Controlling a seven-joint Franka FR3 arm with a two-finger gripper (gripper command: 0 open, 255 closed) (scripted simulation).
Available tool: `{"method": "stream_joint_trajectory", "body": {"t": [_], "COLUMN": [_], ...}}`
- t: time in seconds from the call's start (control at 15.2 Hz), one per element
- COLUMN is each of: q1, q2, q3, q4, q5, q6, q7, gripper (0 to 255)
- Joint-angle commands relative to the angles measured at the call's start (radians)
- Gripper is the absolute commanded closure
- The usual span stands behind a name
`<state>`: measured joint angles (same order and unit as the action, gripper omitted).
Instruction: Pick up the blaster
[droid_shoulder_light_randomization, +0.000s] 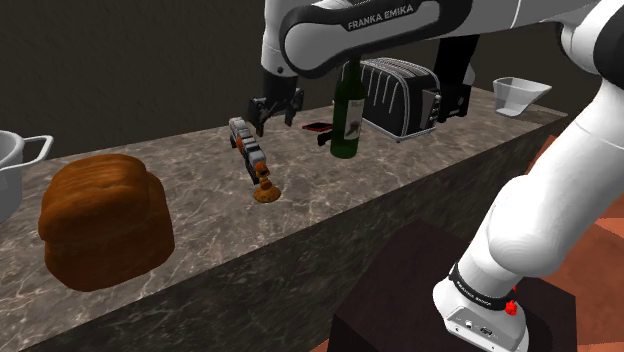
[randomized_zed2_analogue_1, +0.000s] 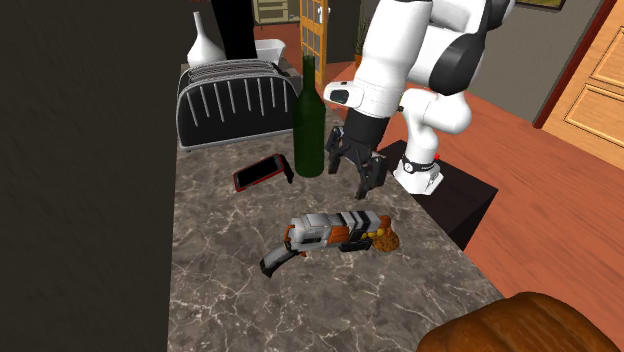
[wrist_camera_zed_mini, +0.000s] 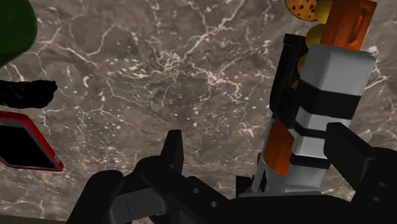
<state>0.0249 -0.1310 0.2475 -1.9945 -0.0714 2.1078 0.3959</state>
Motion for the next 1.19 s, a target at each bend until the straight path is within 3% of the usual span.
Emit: {"method": "stream_joint_trajectory", "body": {"t": [0.0, 0.33, 0.92, 0.99, 1.12], "q1": [0.004, 0.028, 0.029, 0.029, 0.029], "q2": [0.072, 0.247, 0.264, 0.264, 0.265], "q3": [0.019, 0.04, 0.035, 0.035, 0.035], "q4": [0.067, 0.244, 0.163, 0.163, 0.165], "q5": [-0.032, -0.118, -0.135, -0.135, -0.135], "q6": [0.012, 0.018, 0.113, 0.114, 0.113], "q7": [0.06, 0.181, 0.202, 0.201, 0.201], "gripper": [0, 0, 0, 255, 255]}}
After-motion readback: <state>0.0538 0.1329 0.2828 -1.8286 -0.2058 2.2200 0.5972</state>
